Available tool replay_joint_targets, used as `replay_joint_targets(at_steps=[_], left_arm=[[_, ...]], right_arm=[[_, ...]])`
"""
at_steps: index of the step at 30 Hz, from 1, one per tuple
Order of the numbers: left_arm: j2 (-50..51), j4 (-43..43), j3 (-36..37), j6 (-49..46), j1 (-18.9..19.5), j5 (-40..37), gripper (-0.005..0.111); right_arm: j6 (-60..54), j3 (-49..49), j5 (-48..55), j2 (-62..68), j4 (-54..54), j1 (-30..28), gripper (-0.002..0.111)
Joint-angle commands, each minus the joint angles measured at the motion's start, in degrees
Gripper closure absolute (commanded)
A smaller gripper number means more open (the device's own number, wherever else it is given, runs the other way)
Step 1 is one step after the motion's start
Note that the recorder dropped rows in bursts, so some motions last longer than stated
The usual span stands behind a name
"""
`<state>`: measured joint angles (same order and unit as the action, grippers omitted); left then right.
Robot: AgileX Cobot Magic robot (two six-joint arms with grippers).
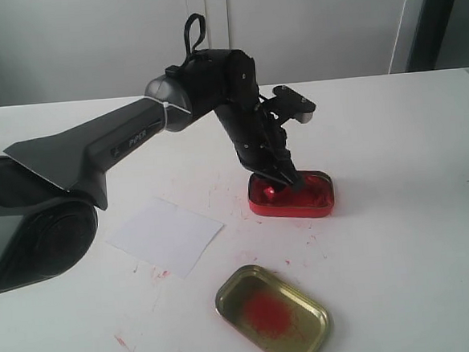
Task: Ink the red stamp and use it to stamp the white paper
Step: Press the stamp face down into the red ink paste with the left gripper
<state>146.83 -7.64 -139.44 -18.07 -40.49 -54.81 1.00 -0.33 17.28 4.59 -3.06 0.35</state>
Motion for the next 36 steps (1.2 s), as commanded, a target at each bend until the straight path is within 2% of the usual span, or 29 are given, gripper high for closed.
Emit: replay_joint_targets(at_steps=[1, 13, 36], left_arm=[[5.3, 0.4, 1.7, -0.3, -0.2, -1.4, 0.107], [5.8, 0.4, 1.7, -0.3, -0.2, -2.4, 0.107], [-4.2, 0.5, 0.5, 0.1, -0.2, -1.3, 0.107]], right_arm=[[0.2, 0.3, -0.7, -0.1, 0.0, -0.3, 0.108], [0.2, 0.3, -0.7, -0.1, 0.0, -0.3, 0.108], [0.2, 0.3, -0.7, -0.1, 0.0, -0.3, 0.108]])
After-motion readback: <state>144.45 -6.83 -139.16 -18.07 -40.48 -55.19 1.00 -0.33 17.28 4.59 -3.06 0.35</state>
